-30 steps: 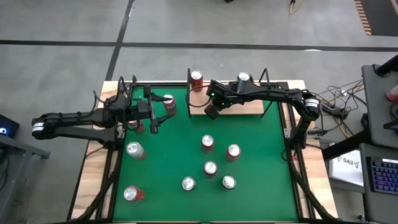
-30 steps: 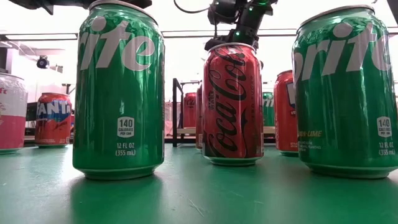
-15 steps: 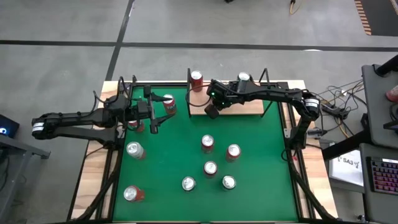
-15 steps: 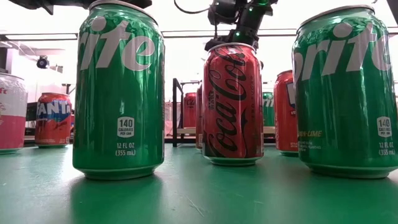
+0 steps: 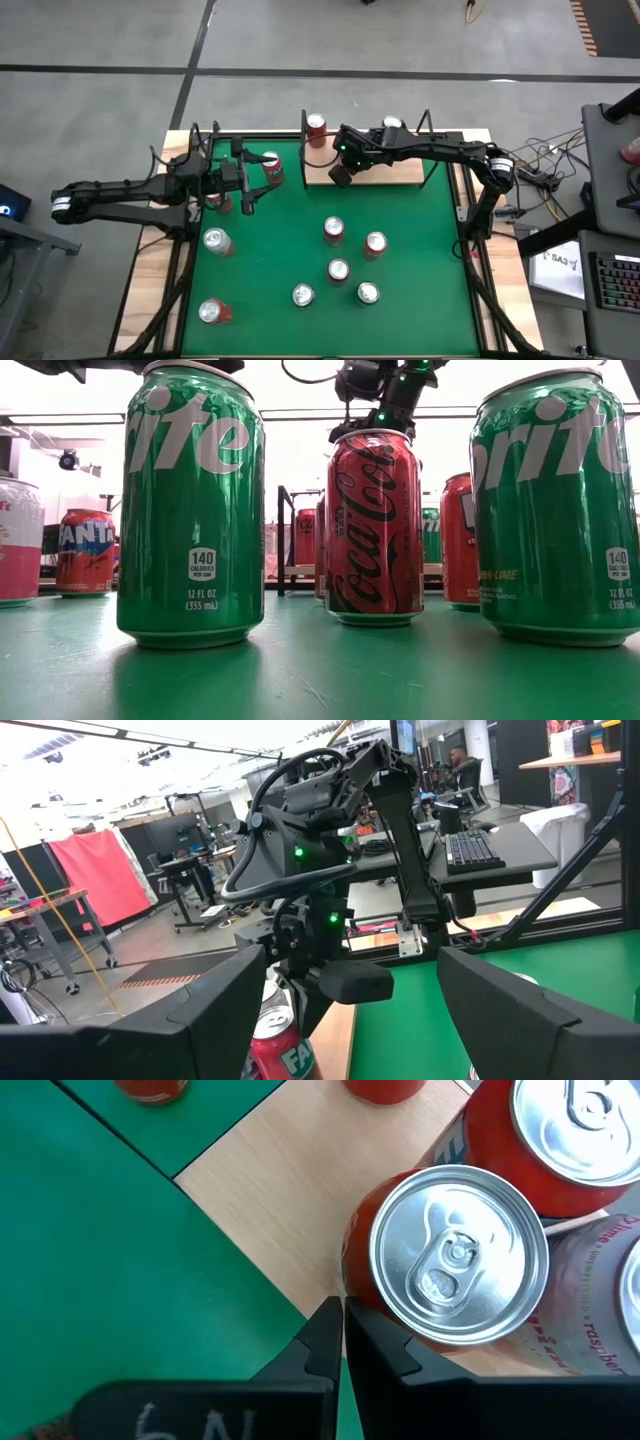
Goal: Place canned beverage on shelf
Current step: Put the red soda can on the shelf aligned with the other red soda can, then put the green soda can on the shelf aligned with the other green soda can
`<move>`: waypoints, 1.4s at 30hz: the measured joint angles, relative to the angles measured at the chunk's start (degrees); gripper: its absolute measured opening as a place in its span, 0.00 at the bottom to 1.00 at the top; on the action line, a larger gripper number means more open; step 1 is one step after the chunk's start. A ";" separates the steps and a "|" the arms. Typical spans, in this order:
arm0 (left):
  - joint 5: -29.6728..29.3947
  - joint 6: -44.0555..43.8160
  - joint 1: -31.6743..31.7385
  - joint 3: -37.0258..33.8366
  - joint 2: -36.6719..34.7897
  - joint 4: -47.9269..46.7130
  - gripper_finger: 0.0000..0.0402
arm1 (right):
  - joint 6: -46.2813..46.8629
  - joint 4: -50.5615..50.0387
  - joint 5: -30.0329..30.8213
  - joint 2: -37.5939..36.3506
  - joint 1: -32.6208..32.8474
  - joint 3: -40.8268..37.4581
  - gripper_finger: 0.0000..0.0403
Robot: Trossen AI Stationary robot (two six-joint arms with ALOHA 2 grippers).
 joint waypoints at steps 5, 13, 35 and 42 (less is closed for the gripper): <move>0.00 0.00 0.00 0.00 0.00 -0.02 0.69 | 0.00 -0.57 0.00 -0.89 0.06 0.26 0.02; 0.00 0.02 0.02 0.00 0.00 -0.04 0.69 | -0.02 -0.45 0.07 -2.84 0.08 1.60 0.02; 0.02 0.03 -0.01 0.00 0.00 -0.11 0.69 | -0.04 -0.24 2.88 -4.25 -0.05 1.73 0.02; 0.01 0.04 0.00 0.01 0.00 -0.11 0.69 | -0.02 -0.07 2.95 -6.26 -0.05 1.73 0.02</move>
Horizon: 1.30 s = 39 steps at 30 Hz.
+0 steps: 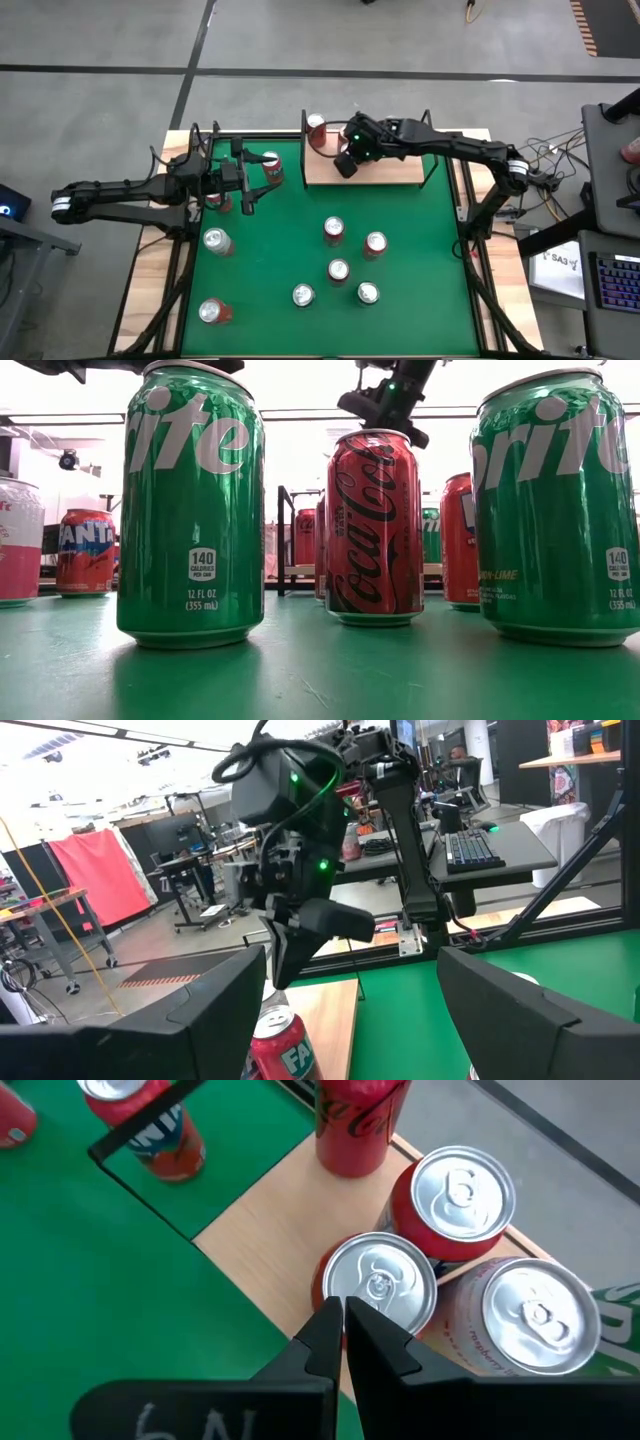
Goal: Place canned beverage on shelf
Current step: Put the green soda can on the shelf aligned with the other green soda can
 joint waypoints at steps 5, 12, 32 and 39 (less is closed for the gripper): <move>0.01 0.00 -0.01 0.00 0.02 0.02 0.69 | 0.00 0.14 0.07 -0.20 0.00 0.00 0.02; 0.00 0.22 0.01 0.00 0.02 0.00 0.69 | 0.00 1.23 0.09 -0.10 0.00 0.00 0.02; 0.02 0.24 -0.01 -0.01 0.04 0.00 0.69 | -0.17 1.95 0.05 0.67 -0.37 0.02 0.02; 0.02 0.22 -0.01 0.01 0.04 0.00 0.69 | -0.17 1.95 0.02 0.56 -0.37 0.02 0.02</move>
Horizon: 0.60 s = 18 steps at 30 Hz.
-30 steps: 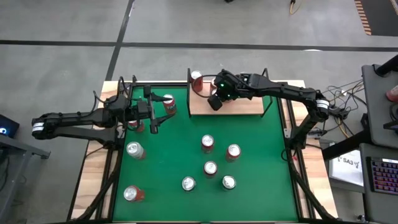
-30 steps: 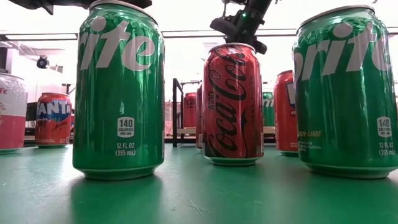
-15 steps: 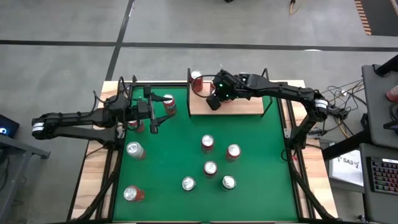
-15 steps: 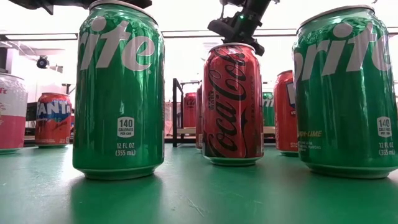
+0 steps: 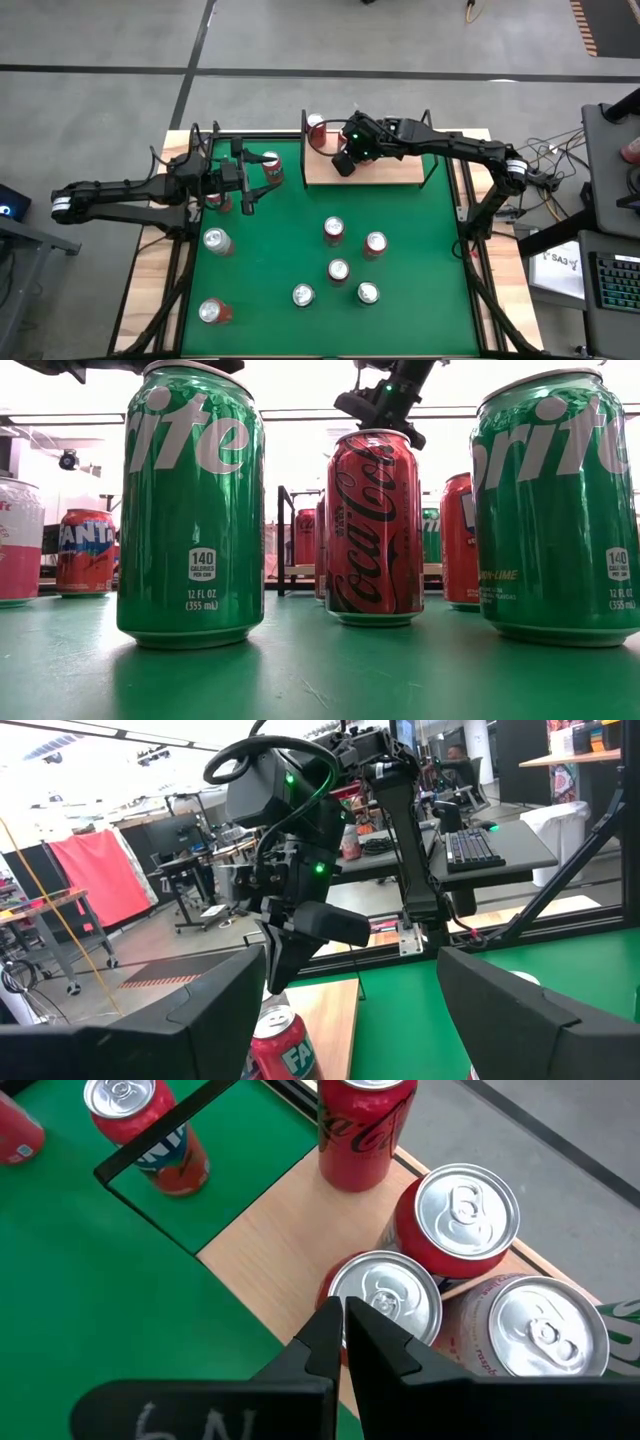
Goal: Place canned beverage on shelf
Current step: Put the green soda can on the shelf aligned with the other green soda can
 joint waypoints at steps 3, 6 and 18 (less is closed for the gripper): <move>0.00 0.00 0.02 -0.02 0.00 -0.11 0.69 | 0.00 -0.03 -0.02 -0.57 0.12 0.00 0.02; 0.06 -0.29 0.00 -0.01 0.01 -0.42 0.69 | 0.00 -0.34 0.00 -1.42 0.68 0.60 0.02; 4.79 -8.87 -2.06 -0.02 0.52 -0.42 0.69 | -1.51 -1.76 0.17 -8.22 10.15 1.33 0.02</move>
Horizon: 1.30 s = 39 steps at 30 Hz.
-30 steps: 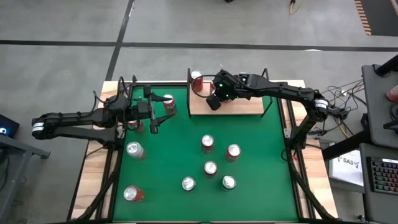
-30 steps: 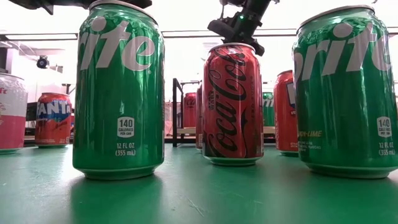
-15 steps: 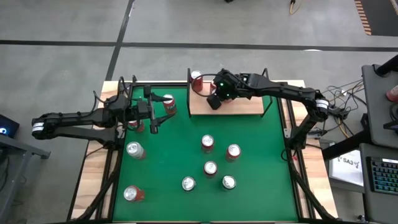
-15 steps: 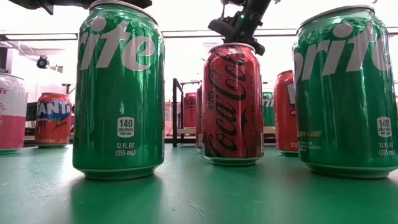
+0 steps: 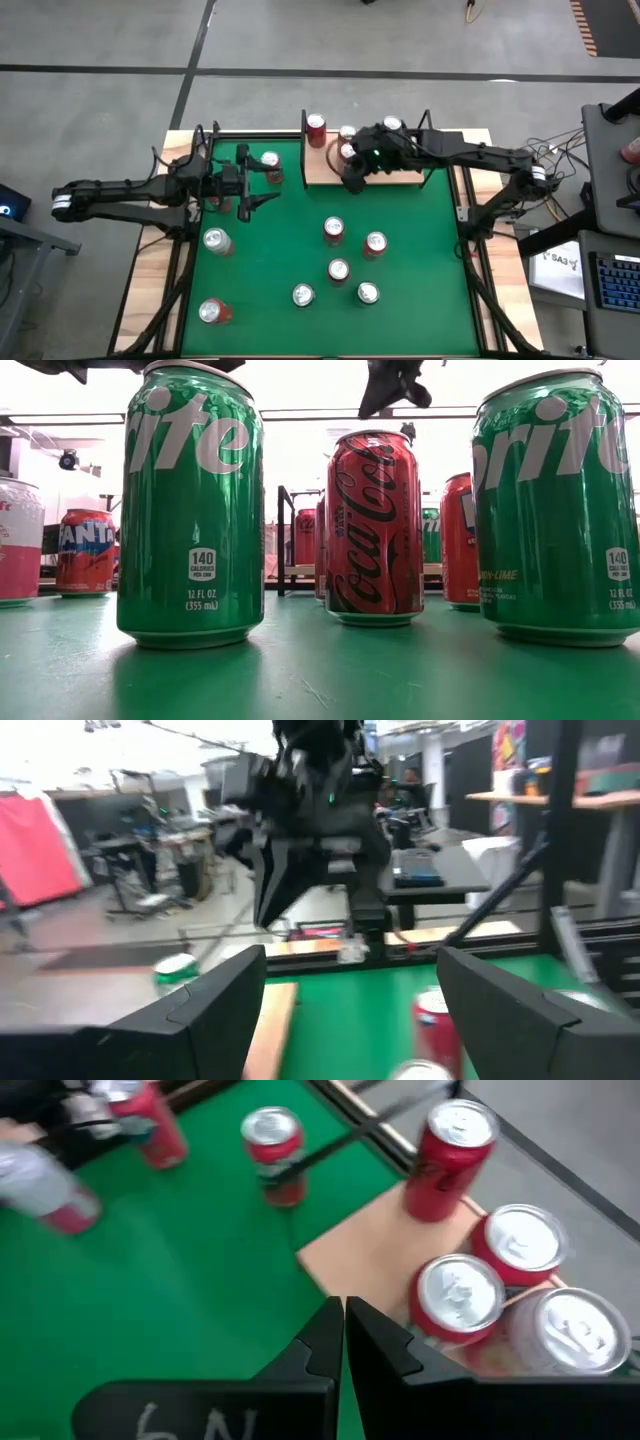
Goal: Place canned beverage on shelf
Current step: Put the green soda can on the shelf aligned with the other green soda can
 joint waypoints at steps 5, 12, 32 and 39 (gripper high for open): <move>0.00 -4.40 -5.08 0.00 1.39 0.49 0.69 | 0.58 -0.64 5.65 -3.44 6.77 -1.69 0.02; -3.49 -8.79 -11.74 0.00 3.93 2.18 0.69 | 2.33 -0.39 7.49 -5.33 16.02 -3.81 0.02; -4.33 -29.01 -20.93 0.00 9.47 0.94 0.69 | 10.91 0.14 12.31 -4.90 32.60 -8.17 0.02; -4.31 -32.44 -25.50 0.04 14.75 0.82 0.69 | 11.35 1.76 12.31 -4.90 33.64 -9.79 0.02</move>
